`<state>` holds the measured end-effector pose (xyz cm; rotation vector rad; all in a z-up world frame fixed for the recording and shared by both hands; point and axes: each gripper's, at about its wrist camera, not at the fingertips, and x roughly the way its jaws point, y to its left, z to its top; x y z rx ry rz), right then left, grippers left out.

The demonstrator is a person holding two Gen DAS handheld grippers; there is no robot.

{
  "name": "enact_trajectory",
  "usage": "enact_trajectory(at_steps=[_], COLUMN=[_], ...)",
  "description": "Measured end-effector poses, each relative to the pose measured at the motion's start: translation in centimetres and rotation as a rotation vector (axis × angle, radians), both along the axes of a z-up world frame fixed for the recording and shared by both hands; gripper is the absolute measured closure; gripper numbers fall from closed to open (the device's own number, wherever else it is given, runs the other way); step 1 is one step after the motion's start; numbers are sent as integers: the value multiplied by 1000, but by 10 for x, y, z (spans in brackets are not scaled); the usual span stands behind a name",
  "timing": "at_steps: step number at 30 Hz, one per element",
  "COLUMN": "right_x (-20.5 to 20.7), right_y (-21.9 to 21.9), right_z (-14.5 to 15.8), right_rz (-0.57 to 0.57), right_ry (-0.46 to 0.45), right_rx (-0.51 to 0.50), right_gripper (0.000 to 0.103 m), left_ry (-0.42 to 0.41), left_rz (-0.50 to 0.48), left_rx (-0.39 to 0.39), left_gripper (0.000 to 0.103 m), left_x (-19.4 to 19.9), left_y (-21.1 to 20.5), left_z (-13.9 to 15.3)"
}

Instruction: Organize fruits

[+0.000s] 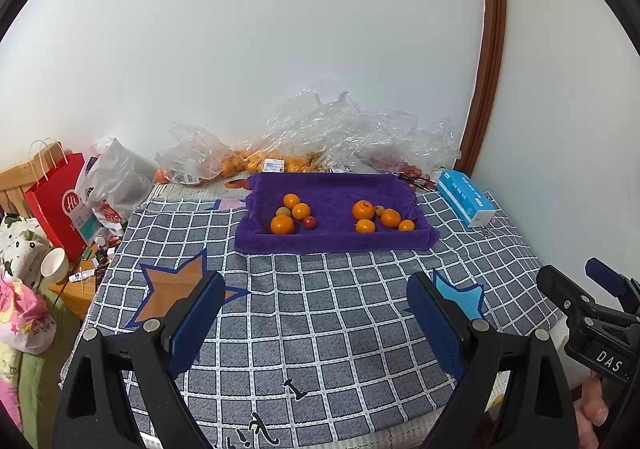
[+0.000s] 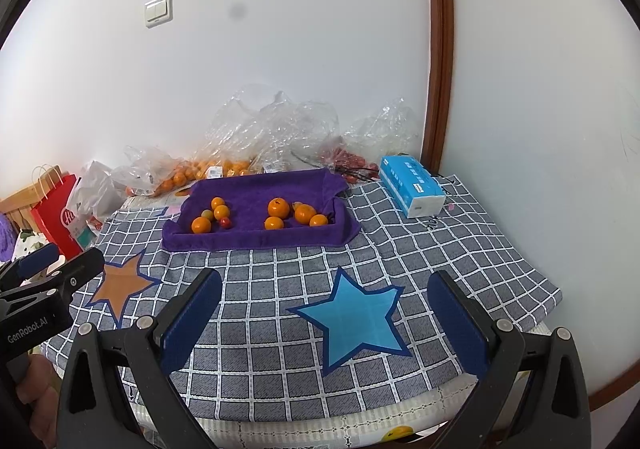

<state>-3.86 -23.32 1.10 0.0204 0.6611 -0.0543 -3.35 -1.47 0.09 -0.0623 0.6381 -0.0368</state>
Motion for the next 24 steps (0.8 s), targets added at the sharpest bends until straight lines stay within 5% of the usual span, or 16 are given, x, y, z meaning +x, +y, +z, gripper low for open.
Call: enact_trajectory(at_steps=[24], right_x=[1], right_y=[1], right_z=[1], right_rz=[11], right_ry=[1], right_rx=[3], right_gripper=[2], left_ry=[10], left_rz=[6], left_rx=[1], left_gripper=[10], left_x=[1], left_y=[1], left_z=[0])
